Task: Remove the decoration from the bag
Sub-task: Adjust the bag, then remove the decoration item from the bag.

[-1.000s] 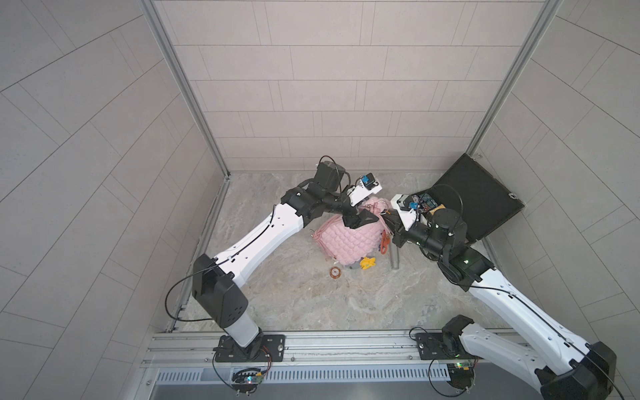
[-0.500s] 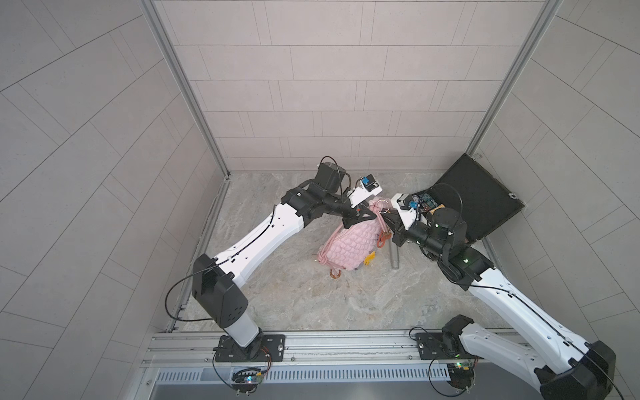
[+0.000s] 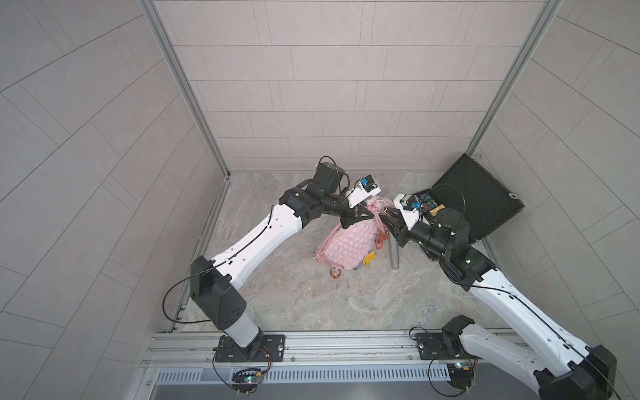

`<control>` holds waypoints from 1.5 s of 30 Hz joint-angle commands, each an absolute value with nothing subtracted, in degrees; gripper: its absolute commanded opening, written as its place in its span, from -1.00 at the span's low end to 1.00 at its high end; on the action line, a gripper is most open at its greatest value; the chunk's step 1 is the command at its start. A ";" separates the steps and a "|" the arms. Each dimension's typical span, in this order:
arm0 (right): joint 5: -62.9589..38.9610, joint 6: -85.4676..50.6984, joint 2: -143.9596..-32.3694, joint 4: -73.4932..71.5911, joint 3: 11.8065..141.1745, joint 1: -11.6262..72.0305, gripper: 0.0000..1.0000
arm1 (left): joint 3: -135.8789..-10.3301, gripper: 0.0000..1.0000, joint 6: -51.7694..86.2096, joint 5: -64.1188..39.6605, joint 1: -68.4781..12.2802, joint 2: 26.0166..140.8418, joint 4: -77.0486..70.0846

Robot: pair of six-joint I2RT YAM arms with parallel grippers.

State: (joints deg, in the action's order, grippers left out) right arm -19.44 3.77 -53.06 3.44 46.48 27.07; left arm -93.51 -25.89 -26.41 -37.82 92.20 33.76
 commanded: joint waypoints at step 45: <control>-64.88 -6.02 -63.52 1.23 57.59 21.37 -0.39 | -98.22 -1.00 -59.14 -40.87 -33.69 85.21 39.59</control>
